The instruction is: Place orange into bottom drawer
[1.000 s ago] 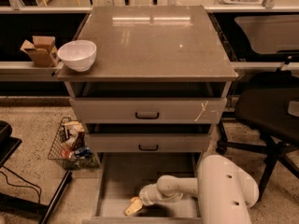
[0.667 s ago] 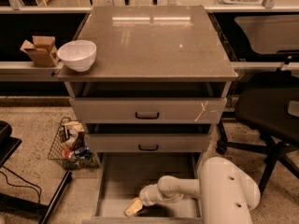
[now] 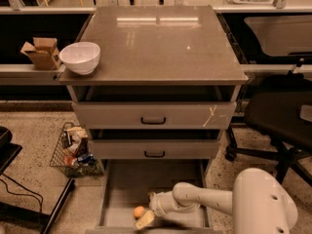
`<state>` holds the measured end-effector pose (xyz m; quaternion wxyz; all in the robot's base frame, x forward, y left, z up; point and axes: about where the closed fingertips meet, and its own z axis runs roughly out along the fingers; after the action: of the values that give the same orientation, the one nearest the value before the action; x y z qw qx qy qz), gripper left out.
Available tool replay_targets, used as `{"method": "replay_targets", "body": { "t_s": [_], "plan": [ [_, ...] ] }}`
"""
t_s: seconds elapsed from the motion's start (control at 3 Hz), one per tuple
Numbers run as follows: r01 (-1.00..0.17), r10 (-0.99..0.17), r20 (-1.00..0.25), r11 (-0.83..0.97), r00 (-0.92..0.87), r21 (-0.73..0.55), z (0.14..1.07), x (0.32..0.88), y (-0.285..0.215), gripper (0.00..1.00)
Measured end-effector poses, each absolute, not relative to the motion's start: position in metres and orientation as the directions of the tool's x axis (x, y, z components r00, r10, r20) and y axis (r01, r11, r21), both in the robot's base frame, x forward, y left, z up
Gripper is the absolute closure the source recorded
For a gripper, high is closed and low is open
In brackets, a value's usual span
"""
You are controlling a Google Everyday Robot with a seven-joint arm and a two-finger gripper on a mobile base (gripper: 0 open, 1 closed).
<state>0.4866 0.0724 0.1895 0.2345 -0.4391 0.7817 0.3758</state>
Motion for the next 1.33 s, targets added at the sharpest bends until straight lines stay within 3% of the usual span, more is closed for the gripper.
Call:
{"method": "replay_targets", "body": {
  "t_s": [1.33],
  "plan": [
    [-0.916,-0.693,-0.6,0.265,-0.399,0.302,0.39,0.415,-0.036,0.0]
  ]
}}
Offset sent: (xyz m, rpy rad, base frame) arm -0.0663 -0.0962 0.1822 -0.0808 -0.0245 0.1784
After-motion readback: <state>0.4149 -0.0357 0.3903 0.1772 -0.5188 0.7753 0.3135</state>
